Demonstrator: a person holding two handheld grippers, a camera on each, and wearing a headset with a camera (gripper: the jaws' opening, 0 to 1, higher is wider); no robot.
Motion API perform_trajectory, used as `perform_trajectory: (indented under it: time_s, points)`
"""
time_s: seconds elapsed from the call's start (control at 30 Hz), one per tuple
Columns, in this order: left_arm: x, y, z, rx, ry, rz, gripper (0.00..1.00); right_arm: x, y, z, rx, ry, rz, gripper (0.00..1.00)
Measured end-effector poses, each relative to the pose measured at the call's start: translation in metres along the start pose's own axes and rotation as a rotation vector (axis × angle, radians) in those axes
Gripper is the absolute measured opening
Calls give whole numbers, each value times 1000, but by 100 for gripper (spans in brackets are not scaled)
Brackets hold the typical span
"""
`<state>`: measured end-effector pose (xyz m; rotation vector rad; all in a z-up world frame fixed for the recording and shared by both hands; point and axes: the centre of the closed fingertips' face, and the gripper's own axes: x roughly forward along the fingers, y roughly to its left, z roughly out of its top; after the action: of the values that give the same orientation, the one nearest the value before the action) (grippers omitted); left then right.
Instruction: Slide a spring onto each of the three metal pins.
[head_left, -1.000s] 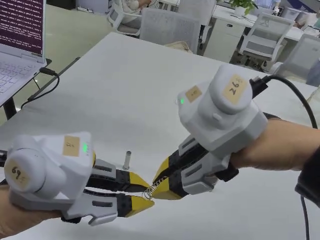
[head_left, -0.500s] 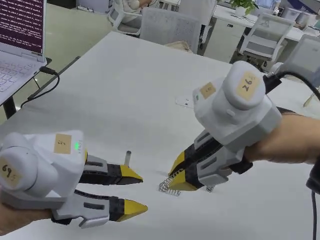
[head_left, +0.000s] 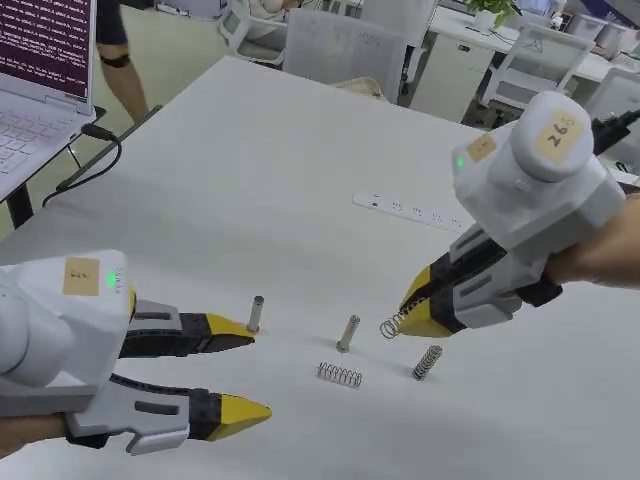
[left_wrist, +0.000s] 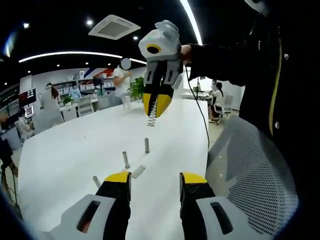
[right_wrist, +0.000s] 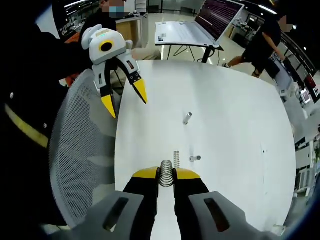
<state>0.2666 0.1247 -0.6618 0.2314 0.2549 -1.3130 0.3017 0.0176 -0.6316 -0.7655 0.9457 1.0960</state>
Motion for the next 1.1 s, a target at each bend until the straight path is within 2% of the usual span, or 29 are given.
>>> perform_trajectory:
  time_s: [0.1, 0.6, 1.1]
  points:
    - [-2, 1, -2, -15, 0, 12, 35, 0, -8, -3, -1, 22, -20, 8]
    - [-11, 12, -7, -46, -14, 71, 41, 3, -34, -2, 27, 25, -35, 8]
    - [-18, 28, -21, -63, -11, 143, 48, 21, -41, 3, 21, 42, -16, 8]
